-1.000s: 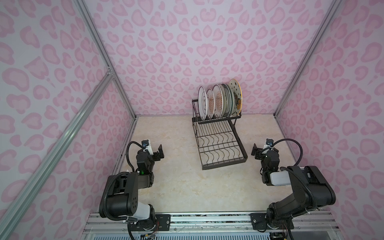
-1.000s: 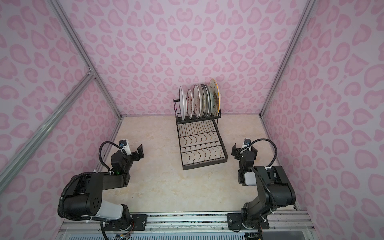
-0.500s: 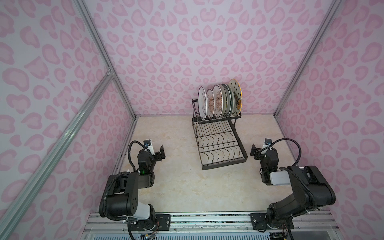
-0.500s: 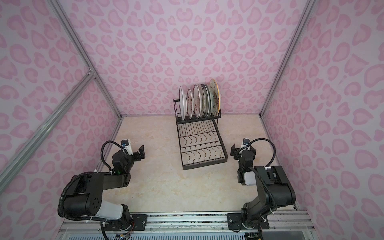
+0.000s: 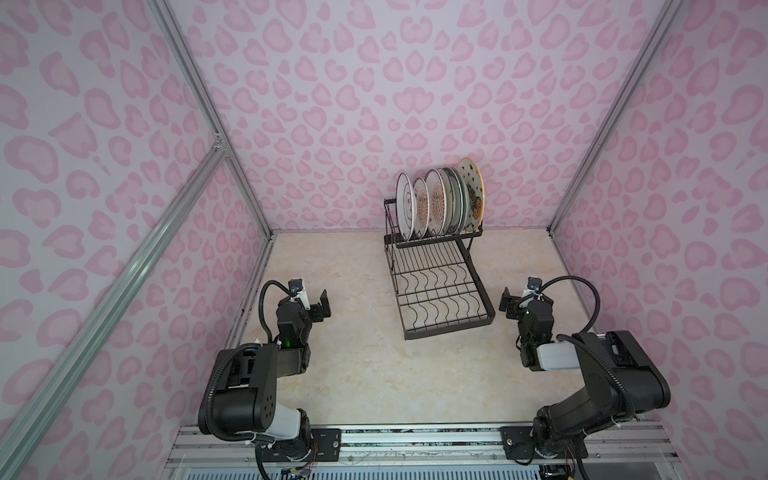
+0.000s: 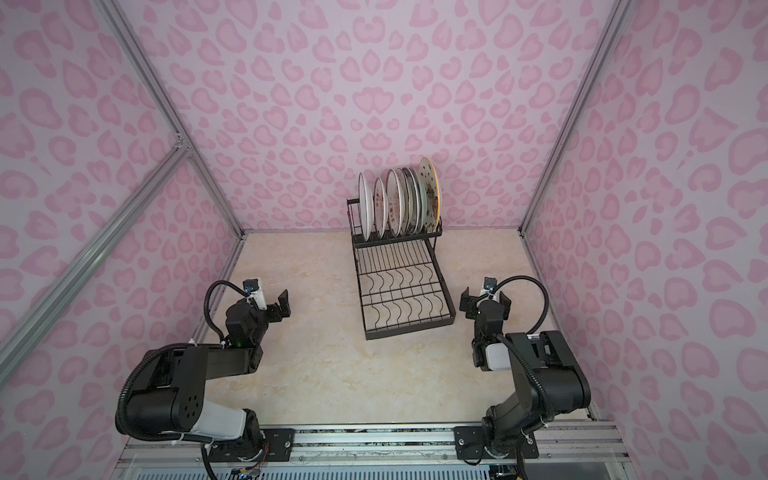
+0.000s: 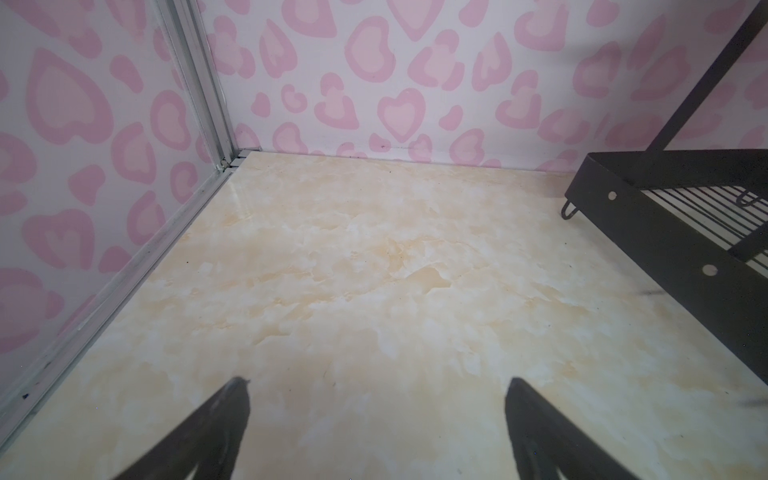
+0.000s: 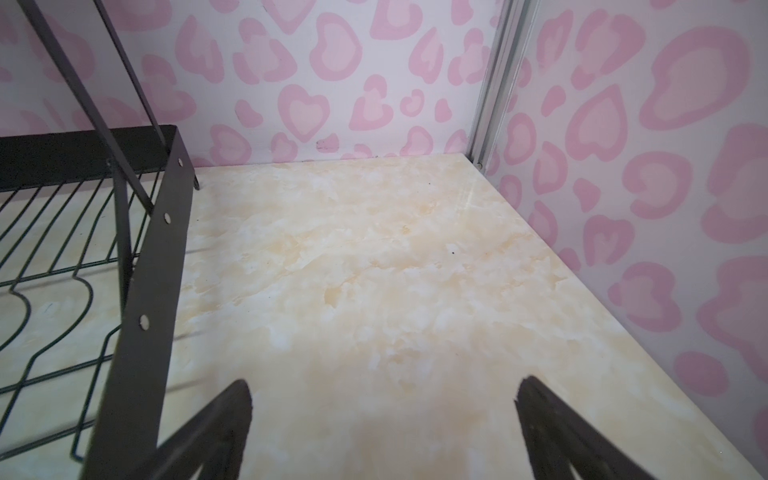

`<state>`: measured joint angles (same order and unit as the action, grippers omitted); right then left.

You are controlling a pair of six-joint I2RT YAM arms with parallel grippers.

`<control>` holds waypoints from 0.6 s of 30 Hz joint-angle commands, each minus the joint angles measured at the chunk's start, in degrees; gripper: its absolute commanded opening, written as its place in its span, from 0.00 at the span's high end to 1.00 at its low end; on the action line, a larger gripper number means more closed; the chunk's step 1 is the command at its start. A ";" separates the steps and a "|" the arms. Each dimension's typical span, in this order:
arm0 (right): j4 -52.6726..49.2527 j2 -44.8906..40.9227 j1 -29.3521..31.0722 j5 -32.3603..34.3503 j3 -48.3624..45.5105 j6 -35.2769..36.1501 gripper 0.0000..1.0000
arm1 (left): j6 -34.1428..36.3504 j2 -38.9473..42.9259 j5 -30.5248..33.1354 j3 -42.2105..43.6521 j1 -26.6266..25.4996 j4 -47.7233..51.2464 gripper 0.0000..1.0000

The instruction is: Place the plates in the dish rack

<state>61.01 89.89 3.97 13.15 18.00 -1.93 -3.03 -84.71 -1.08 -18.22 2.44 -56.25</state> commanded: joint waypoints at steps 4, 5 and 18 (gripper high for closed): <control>2.13 0.36 0.33 8.15 -0.44 -0.79 0.02 | 0.39 0.00 0.20 -0.55 -0.06 -0.86 0.03; 2.07 0.37 0.28 8.12 -0.48 -0.79 0.02 | 0.39 0.02 0.19 -0.51 0.01 -0.80 0.03; 2.20 0.29 0.33 8.12 -0.59 -0.79 0.02 | 0.39 -0.02 0.30 -0.74 0.00 -0.44 0.02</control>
<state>61.45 89.91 4.23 20.14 17.78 -2.42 -3.03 -84.73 -1.06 -18.50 2.39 -56.03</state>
